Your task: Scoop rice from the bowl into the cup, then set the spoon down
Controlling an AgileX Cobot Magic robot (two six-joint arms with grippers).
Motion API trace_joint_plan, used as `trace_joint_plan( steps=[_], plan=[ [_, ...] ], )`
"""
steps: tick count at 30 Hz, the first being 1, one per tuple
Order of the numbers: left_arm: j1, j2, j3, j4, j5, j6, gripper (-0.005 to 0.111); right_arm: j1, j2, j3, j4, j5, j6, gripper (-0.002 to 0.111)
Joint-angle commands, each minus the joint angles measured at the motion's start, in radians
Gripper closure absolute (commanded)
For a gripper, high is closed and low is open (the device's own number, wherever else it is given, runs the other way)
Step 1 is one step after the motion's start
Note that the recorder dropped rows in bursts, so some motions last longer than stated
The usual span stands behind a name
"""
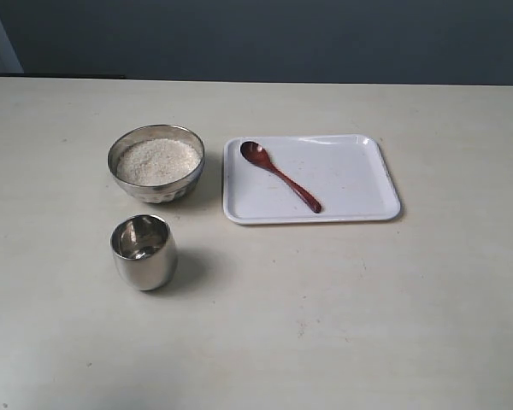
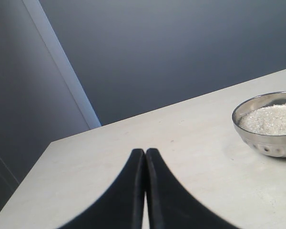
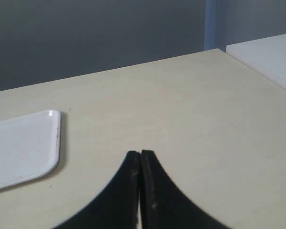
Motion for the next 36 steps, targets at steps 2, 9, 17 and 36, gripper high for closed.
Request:
trace_joint_plan(
  steps=[2,9,17,36],
  plan=[
    [-0.004,-0.005,-0.002,-0.005,-0.005,-0.005,0.106,-0.005,-0.005,0.001,-0.003,-0.008,0.000,0.108],
    [-0.004,-0.005,-0.002,-0.005,-0.005,-0.005,0.106,-0.005,-0.005,0.001,-0.003,-0.008,0.000,0.108],
    [-0.004,-0.005,-0.002,-0.005,-0.003,-0.005,0.106,-0.005,-0.005,0.001,-0.003,-0.008,0.000,0.108],
    [-0.004,-0.005,-0.002,-0.005,-0.003,-0.005,0.106,-0.005,-0.005,0.001,0.011,-0.008,0.000,0.108]
  ],
)
